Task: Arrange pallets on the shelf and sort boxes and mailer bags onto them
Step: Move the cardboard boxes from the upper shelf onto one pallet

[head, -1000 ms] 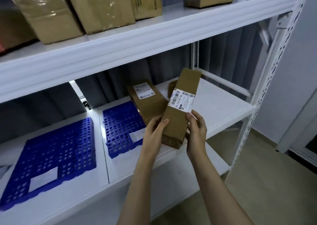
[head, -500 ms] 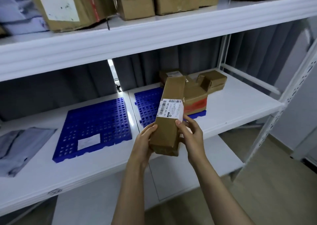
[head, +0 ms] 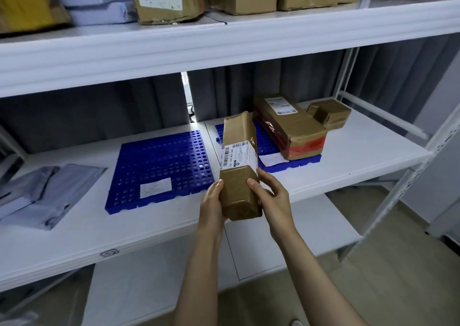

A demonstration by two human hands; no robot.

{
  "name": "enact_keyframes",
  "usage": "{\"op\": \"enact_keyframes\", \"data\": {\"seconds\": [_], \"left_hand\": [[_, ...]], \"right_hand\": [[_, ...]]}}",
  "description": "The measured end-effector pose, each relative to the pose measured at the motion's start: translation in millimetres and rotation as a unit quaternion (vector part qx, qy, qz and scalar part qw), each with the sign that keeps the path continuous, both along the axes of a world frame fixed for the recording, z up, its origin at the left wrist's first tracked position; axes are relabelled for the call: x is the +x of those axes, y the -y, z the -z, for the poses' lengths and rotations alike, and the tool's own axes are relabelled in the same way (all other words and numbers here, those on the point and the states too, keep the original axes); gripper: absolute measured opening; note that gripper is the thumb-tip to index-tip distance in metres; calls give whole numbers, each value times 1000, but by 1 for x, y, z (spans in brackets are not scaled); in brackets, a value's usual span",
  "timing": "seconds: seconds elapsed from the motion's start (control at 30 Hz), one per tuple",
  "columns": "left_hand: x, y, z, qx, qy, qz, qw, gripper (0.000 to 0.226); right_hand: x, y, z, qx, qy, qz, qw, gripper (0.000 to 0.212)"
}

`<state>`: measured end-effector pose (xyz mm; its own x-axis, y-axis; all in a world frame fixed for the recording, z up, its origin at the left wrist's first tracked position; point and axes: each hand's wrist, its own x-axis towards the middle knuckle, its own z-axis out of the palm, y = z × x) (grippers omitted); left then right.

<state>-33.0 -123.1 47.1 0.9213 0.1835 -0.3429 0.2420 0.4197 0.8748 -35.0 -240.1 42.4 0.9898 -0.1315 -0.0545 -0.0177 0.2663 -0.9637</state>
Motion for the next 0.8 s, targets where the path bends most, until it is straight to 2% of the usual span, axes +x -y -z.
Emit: {"op": "enact_keyframes", "data": {"seconds": [0.27, 0.37, 0.47, 0.8], "left_hand": [[-5, -7, 6, 94, 21, 41, 994, 40], [-2, -11, 5, 88, 30, 85, 992, 32], [5, -13, 6, 83, 22, 115, 990, 38], [55, 2, -7, 61, 40, 18, 997, 49]], "right_hand": [[-5, -3, 9, -14, 2, 24, 1000, 35], [1, -3, 12, -7, -13, 40, 999, 28], [14, -3, 11, -8, -30, 47, 998, 23], [74, -1, -3, -16, -37, -5, 999, 7]]}}
